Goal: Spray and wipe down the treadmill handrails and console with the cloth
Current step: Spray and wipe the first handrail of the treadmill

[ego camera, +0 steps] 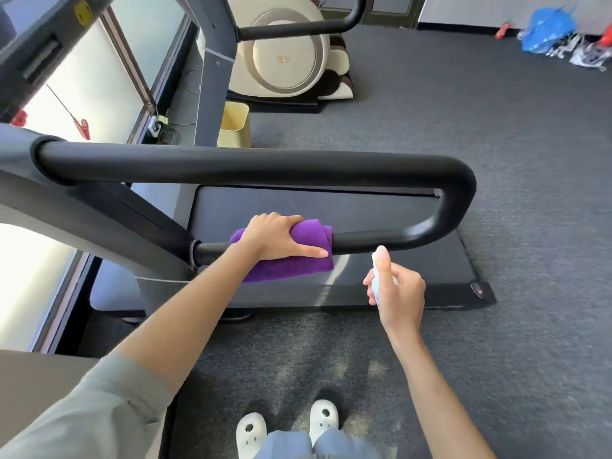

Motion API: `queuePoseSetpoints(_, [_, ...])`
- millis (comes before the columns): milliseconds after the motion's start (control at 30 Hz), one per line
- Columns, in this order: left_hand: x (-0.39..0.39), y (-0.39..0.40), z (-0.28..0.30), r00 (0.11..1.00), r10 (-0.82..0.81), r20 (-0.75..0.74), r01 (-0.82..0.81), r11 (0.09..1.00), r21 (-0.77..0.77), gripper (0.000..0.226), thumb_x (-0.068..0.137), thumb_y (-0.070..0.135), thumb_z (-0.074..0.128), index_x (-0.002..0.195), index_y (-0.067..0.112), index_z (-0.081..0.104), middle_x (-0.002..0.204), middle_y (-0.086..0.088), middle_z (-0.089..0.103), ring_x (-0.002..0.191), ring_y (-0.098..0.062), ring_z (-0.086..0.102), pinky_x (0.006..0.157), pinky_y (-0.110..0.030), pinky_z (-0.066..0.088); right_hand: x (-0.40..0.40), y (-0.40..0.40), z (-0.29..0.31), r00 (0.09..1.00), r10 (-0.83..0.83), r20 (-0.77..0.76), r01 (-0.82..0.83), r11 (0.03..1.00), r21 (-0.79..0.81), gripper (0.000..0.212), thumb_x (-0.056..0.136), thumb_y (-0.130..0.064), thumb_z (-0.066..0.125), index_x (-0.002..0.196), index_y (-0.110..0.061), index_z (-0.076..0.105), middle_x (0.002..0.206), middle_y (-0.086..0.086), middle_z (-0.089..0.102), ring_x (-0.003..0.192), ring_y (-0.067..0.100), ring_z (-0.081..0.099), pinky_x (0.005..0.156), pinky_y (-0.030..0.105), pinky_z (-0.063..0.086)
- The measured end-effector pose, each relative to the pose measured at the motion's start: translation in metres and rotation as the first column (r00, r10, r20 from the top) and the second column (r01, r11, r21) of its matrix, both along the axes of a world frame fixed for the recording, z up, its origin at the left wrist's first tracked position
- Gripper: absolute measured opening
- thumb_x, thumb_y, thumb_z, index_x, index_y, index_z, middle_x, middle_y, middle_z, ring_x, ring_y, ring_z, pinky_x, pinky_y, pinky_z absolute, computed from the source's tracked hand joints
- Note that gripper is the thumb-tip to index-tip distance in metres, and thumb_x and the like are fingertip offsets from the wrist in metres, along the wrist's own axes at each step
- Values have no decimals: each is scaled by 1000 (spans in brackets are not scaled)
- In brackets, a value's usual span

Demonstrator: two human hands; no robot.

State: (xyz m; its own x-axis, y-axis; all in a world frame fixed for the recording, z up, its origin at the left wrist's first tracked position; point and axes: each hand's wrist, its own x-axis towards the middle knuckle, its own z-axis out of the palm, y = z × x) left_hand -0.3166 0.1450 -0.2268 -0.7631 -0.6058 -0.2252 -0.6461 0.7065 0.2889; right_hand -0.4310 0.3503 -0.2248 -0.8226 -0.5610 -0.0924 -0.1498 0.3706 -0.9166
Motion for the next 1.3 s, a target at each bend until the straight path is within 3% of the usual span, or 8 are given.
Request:
queuePoseSetpoints(100, [21,9,-4,992,7,-129,-20,995,-100,81,63,89,52,119,31,56,109,9,67,100,-23,62,77,-35,38,2,-7,6,1000,24,-9,-24,1000,-8,71,80,-78,40,41,-20,51,52,9,60,52,25,57,72,57,57])
queuePoseSetpoints(333, [83,-12,-20,970,113,-215,-164,958,-235,96,57,99,24,109,27,60,100,7,67,88,-18,64,73,-32,42,3,-13,10,1000,-9,25,11,998,-65,72,80,-78,40,46,-16,55,44,0,54,44,15,52,72,50,55])
queuePoseSetpoints(467, [49,0,-21,987,25,-160,-76,944,-321,99,55,101,24,109,26,57,100,6,67,87,-20,65,70,-33,42,-6,-5,4,996,-63,57,67,994,-86,75,78,-77,42,50,-9,55,39,-4,48,43,17,49,66,43,49])
queuePoseSetpoints(700, [-32,33,-9,986,-68,-150,16,946,-324,94,55,98,29,105,22,53,98,7,67,84,-20,63,71,-33,46,-37,22,-14,984,-144,105,151,987,-60,67,77,-75,45,47,-16,57,43,-1,51,46,22,48,63,41,45])
queuePoseSetpoints(833, [-99,68,-1,976,-112,-187,48,947,-317,83,64,90,49,109,21,55,100,5,66,84,-20,63,67,-31,37,-50,34,-15,981,-162,110,170,984,-61,68,77,-76,45,43,-18,54,43,1,52,47,24,50,63,43,46])
queuePoseSetpoints(1000, [-133,88,0,952,-136,-273,55,956,-287,84,71,86,47,127,25,54,113,5,64,98,-19,63,71,-31,39,-64,48,-6,984,-166,58,170,983,-68,68,77,-77,42,52,-16,60,39,-1,50,46,24,51,65,46,50])
queuePoseSetpoints(1167, [-55,63,-22,918,-47,-395,-104,931,-351,78,75,86,36,108,22,65,94,3,65,84,-23,62,73,-35,44,-64,46,-4,985,-145,90,153,984,-95,68,77,-77,45,51,-16,59,40,-3,49,43,21,48,62,43,46])
queuePoseSetpoints(1300, [13,49,-38,799,149,-583,-390,866,-314,64,78,75,49,86,13,60,85,-2,60,76,-27,54,73,-39,42,-51,35,-6,993,-68,98,79,991,-110,68,78,-76,44,51,-15,58,40,-3,48,44,20,48,62,40,45])
